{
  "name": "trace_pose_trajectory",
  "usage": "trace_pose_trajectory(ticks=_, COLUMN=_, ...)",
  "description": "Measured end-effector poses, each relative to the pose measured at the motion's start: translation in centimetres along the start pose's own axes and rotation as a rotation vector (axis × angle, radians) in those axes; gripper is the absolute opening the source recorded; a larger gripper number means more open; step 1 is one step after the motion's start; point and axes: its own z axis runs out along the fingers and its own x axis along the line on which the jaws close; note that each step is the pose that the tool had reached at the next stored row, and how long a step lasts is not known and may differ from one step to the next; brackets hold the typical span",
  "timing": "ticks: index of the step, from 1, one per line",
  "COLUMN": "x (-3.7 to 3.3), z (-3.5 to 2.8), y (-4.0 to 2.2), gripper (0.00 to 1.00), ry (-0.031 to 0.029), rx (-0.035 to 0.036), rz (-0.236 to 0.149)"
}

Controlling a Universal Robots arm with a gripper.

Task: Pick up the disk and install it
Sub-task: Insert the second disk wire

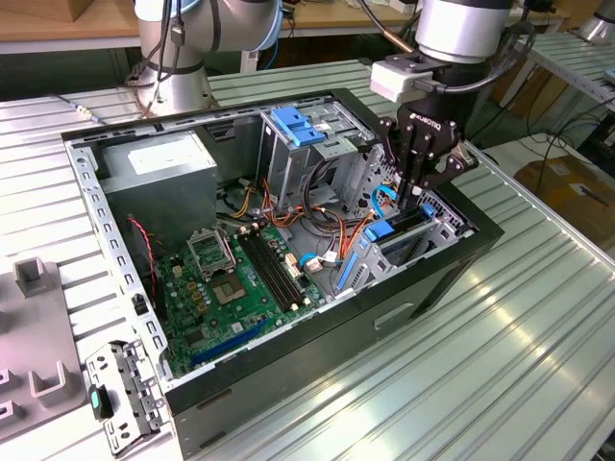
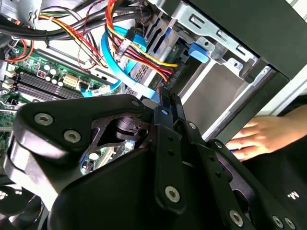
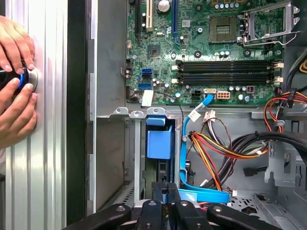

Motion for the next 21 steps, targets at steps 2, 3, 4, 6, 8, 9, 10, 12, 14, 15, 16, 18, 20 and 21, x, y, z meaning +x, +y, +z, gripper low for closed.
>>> trace_pose_trajectory(ticks=2, x=0.43, z=0.11, y=0.10, gripper=0.16, ry=-0.0193, rx=0.0011, rz=0.000)
trace_pose_trajectory(ticks=3, x=0.59, z=0.15, y=0.18, gripper=0.16, ry=-0.0298, rx=0.0015, rz=0.000)
trace_pose_trajectory(ticks=4, x=0.71, z=0.18, y=0.20, gripper=0.16, ry=-0.0354, rx=0.0017, rz=0.000)
trace_pose_trajectory(ticks=6, x=0.94, z=0.22, y=0.23, gripper=0.16, ry=-0.0455, rx=0.0019, rz=0.000)
trace_pose_trajectory(ticks=8, x=0.98, z=0.23, y=0.23, gripper=0.16, ry=-0.0468, rx=0.0019, rz=0.000)
trace_pose_trajectory(ticks=9, x=0.98, z=0.23, y=0.23, gripper=0.16, ry=-0.0470, rx=0.0019, rz=0.000)
trace_pose_trajectory(ticks=10, x=0.98, z=0.24, y=0.23, gripper=0.16, ry=-0.0471, rx=0.0019, rz=0.000)
trace_pose_trajectory(ticks=12, x=1.00, z=0.24, y=0.23, gripper=0.16, ry=-0.0471, rx=0.0019, rz=0.000)
trace_pose_trajectory(ticks=14, x=1.42, z=0.33, y=0.24, gripper=0.16, ry=-0.0621, rx=0.0021, rz=0.000)
trace_pose_trajectory(ticks=15, x=1.62, z=0.37, y=0.24, gripper=0.16, ry=-0.0680, rx=0.0023, rz=0.000)
trace_pose_trajectory(ticks=16, x=1.75, z=0.40, y=0.25, gripper=0.16, ry=-0.0729, rx=0.0024, rz=0.001)
trace_pose_trajectory(ticks=18, x=1.89, z=0.44, y=0.25, gripper=0.16, ry=-0.0902, rx=0.0037, rz=0.001)
trace_pose_trajectory(ticks=20, x=1.93, z=0.45, y=0.25, gripper=0.16, ry=-0.1192, rx=0.0053, rz=0.001)
trace_pose_trajectory(ticks=21, x=1.99, z=0.47, y=0.26, gripper=0.16, ry=-0.1348, rx=0.0063, rz=0.002)
